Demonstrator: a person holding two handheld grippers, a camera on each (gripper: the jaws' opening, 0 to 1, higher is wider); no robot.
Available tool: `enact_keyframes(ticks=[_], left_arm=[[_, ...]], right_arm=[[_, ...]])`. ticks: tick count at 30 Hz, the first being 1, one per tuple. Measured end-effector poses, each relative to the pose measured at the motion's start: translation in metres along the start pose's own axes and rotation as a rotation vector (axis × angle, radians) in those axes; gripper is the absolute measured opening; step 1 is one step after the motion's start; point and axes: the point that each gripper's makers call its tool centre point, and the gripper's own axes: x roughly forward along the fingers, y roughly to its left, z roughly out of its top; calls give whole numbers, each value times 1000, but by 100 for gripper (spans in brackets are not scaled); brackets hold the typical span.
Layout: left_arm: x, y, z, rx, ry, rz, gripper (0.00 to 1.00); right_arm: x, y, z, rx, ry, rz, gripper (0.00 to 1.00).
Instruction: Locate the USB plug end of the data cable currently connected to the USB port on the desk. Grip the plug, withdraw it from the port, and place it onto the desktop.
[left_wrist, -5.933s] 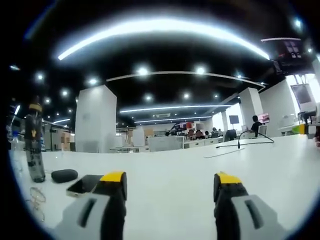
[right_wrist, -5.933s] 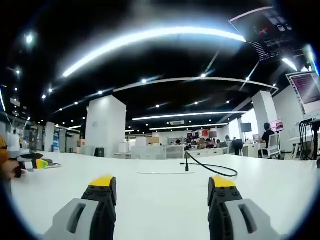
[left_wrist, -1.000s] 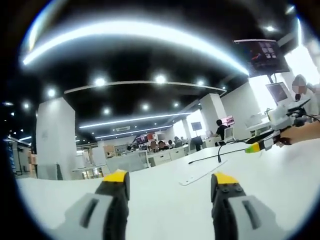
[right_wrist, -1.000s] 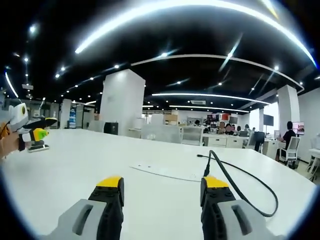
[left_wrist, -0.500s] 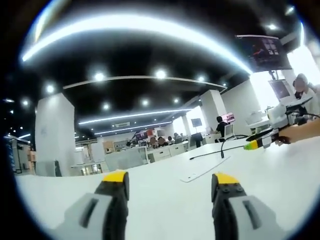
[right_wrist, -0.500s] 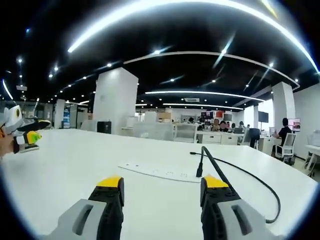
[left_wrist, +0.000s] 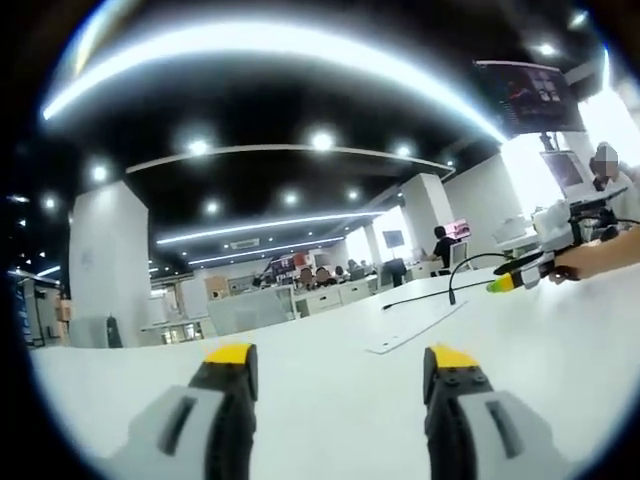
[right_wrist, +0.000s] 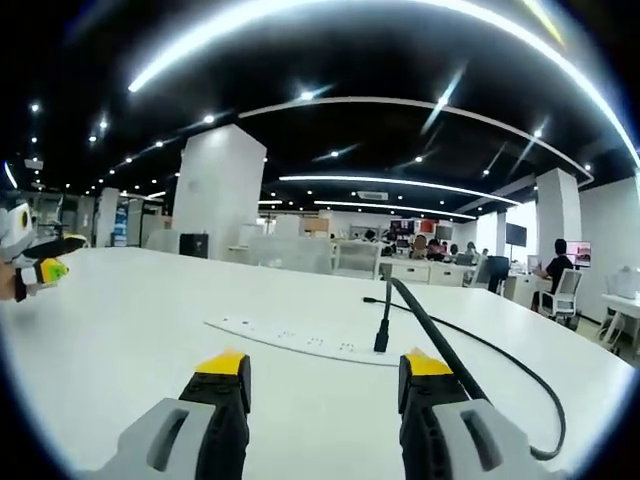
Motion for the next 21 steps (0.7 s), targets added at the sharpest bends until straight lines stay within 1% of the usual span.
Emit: enact_keyframes(ticks=[5,8,15,21], left_arm=[[9,-1,-4,24,15,-15,67],[15,-1,-9,31,35,-24,67],[27,-4,-13,27,44,-40,67],[37,-10,-20,12,58,-58,67]], right_arm=[[5,-5,2,-2,-2,-8,59],[9,-9,2,-6,1,-14,58],[17,-14,4,1,14,-19,57],[23,-18,3,18,27,-24,57]])
